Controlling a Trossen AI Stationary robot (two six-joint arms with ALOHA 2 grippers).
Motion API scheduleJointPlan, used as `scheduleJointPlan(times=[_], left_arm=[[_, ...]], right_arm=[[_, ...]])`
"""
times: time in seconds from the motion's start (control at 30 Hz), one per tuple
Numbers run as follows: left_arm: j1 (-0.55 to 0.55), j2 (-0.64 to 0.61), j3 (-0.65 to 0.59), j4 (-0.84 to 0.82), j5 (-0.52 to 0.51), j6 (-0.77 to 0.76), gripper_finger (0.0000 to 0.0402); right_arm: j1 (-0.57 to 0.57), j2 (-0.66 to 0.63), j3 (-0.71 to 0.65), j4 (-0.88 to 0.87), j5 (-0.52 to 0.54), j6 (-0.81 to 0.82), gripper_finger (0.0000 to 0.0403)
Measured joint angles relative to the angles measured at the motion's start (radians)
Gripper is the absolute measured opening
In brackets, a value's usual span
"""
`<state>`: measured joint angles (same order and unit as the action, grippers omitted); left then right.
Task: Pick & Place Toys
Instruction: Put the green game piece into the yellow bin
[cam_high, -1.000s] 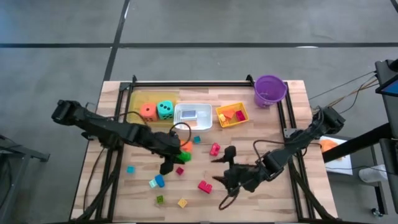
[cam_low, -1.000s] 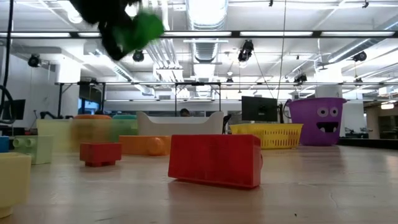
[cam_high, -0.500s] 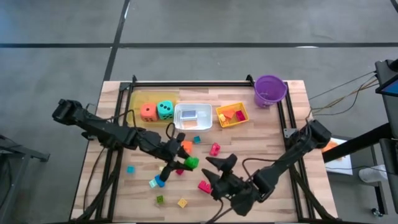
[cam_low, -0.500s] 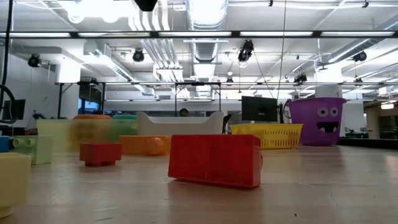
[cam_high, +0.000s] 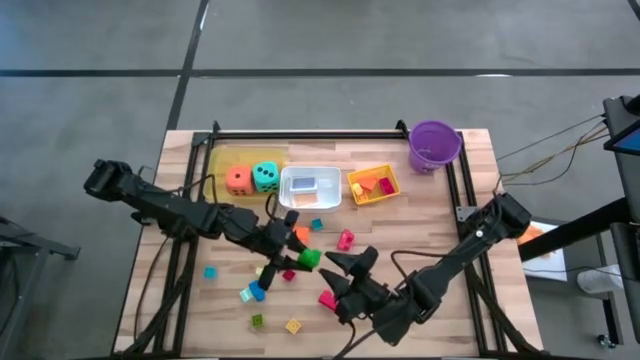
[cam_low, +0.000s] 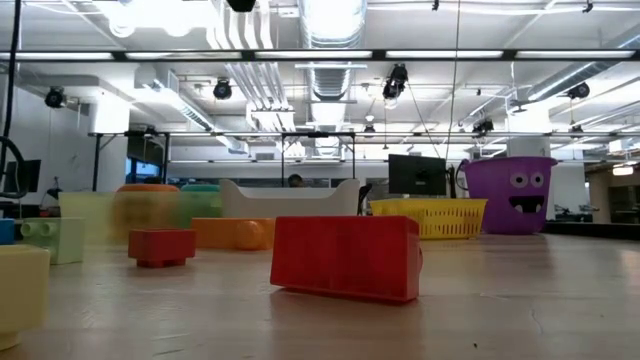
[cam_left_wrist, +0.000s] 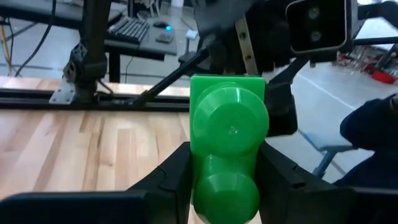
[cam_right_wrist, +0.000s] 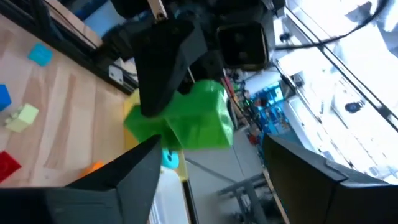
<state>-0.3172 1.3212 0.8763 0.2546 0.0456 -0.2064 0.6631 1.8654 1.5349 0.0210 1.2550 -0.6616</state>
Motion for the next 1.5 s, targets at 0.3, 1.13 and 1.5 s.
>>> scheduleJointPlan(times=[0.3, 1.13, 1.5], left_arm=[[0.003, 0.011, 0.0, 0.049, 0.05, -0.055, 0.0117], [0.001, 0.013, 0.0, 0.055, 0.07, -0.116, 0.0117], [0.0, 0.007, 0.0, -0.05, 0.056, -0.185, 0.0385]], right_arm=[[-0.013, -0.006, -0.001, 0.098, -0.052, -0.172, 0.0178], [-0.072, -0.007, -0.001, 0.12, -0.134, -0.183, 0.0016], [-0.072, -0.029, -0.002, 0.005, -0.138, -0.027, 0.0011]])
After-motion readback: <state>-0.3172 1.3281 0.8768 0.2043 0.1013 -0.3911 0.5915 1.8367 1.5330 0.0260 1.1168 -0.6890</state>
